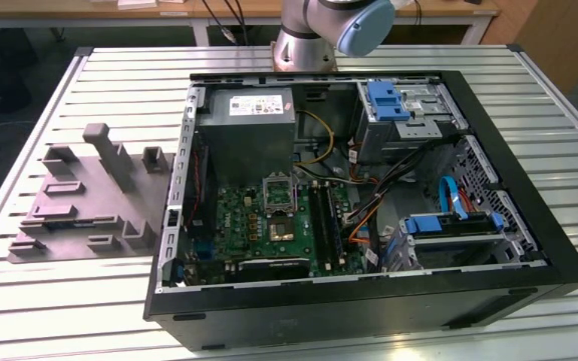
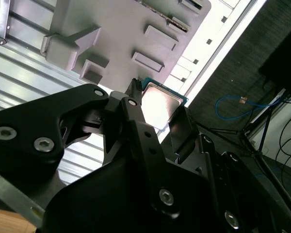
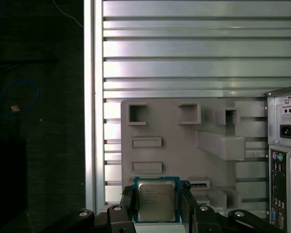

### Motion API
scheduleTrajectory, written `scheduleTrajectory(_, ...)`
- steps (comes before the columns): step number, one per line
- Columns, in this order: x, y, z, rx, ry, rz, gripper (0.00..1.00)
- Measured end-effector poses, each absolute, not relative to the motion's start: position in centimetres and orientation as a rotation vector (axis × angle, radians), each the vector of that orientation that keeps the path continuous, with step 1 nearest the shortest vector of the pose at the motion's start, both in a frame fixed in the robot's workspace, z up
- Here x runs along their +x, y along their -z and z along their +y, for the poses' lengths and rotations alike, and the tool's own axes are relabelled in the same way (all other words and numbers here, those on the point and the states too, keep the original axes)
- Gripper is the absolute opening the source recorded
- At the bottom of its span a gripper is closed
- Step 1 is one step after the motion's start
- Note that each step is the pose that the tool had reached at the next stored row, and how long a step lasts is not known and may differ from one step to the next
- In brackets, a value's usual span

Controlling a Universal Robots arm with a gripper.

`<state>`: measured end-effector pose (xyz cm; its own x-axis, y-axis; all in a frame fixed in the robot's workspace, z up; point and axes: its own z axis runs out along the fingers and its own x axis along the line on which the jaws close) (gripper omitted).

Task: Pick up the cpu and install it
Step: 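Pick up the cpu and move it towards the insertion slot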

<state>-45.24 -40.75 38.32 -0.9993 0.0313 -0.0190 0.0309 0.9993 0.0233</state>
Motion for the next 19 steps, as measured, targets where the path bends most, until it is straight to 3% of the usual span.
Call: scheduleTrajectory(19,-44.76,-38.32,-40.75,0.049,-0.036,3.122,0.47)
